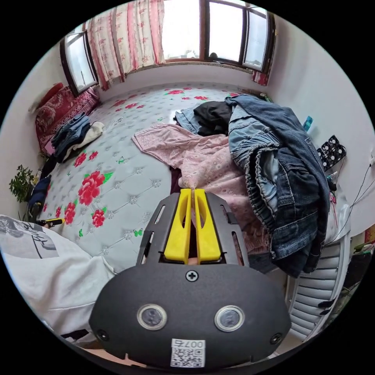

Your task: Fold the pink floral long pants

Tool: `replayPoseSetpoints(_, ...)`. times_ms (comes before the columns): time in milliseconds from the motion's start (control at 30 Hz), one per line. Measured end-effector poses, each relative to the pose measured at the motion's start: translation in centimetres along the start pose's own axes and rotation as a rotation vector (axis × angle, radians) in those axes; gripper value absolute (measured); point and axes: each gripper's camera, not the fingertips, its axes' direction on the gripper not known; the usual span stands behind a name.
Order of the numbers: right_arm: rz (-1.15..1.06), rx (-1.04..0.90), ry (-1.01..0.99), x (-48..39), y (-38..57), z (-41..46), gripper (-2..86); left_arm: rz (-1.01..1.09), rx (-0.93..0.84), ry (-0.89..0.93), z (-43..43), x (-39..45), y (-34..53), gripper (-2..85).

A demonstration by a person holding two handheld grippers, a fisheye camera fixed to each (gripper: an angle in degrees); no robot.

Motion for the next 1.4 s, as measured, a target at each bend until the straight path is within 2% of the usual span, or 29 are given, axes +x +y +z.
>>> replayPoseSetpoints(100, -0.011, 0.091, -0.341, -0.3, 1.2, -1.4, -0.2, 0.027, 0.024, 0.054, -1.1, 0.2, 0.9, 3.3)
replayPoseSetpoints(167, -0.096, 0.125, -0.646, -4.5, 1.4, -0.3, -0.1, 0.039, 0.046, 0.107, -1.9, 0.3, 1.5, 4.5)
replayPoseSetpoints(333, -0.443, -0.048, -0.971, -22.4, 1.6, 6.6, 0.6, -0.017, 0.145, 0.24, -5.2, -1.4, 3.7, 6.7)
replayPoseSetpoints(433, -0.579, -0.133, -1.051, -32.8, 2.7, 9.8, 2.2, -0.102, 0.207, 0.265, -7.4, -3.8, 5.2, 7.6)
replayPoseSetpoints(533, -0.73, -0.193, -1.082, -38.6, 4.1, 11.0, 4.1, -0.241, 0.307, 0.219, -11.2, -8.1, 8.7, 8.3)
replayPoseSetpoints(600, -0.784, -0.207, -1.035, -39.4, 4.9, 11.7, 5.2, -0.283, 0.336, 0.169, -12.6, -9.6, 10.6, 8.7)
replayPoseSetpoints(767, -0.662, -0.218, -0.62, -35.0, 5.1, 17.4, 7.0, -0.316, 0.326, 0.077, -14.1, -10.6, 13.2, 9.8)
replayPoseSetpoints(1000, -0.514, -0.307, -0.286, -30.9, 3.9, 25.6, 6.6, -0.167, 0.259, 0.006, -12.9, -7.3, 6.1, 12.9)
replayPoseSetpoints(1100, -0.531, -0.444, -0.212, -32.3, 5.4, 30.5, 5.5, -0.126, 0.124, -0.101, -10.7, -6.3, 2.0, 11.1)
replayPoseSetpoints(1133, -0.555, -0.36, -0.157, -33.3, 6.3, 30.2, 4.7, -0.079, 0.048, -0.156, -9.4, -5.9, 1.0, 8.8)
replayPoseSetpoints(1233, -0.728, -0.398, -0.167, -37.4, 8.9, 30.2, 1.3, 0.01, 0.031, -0.241, -9.9, -4.9, 0.9, 5.7)
replayPoseSetpoints(1300, -0.82, -0.499, -0.331, -39.0, 10.3, 29.7, 0.7, -0.024, 0.036, -0.33, -11.3, -5.6, 2.0, 4.8)
replayPoseSetpoints(1333, -0.833, -0.562, -0.478, -39.6, 10.9, 29.3, 0.5, -0.09, 0.054, -0.372, -12.7, -6.9, 3.3, 4.5)
replayPoseSetpoints(1367, -0.842, -0.586, -0.619, -39.8, 11.2, 28.6, 0.4, -0.132, 0.064, -0.374, -13.5, -7.8, 4.0, 4.5)
replayPoseSetpoints(1400, -0.848, -0.58, -0.672, -39.7, 11.2, 28.1, 0.4, -0.221, 0.089, -0.345, -15.0, -9.8, 5.6, 4.5)
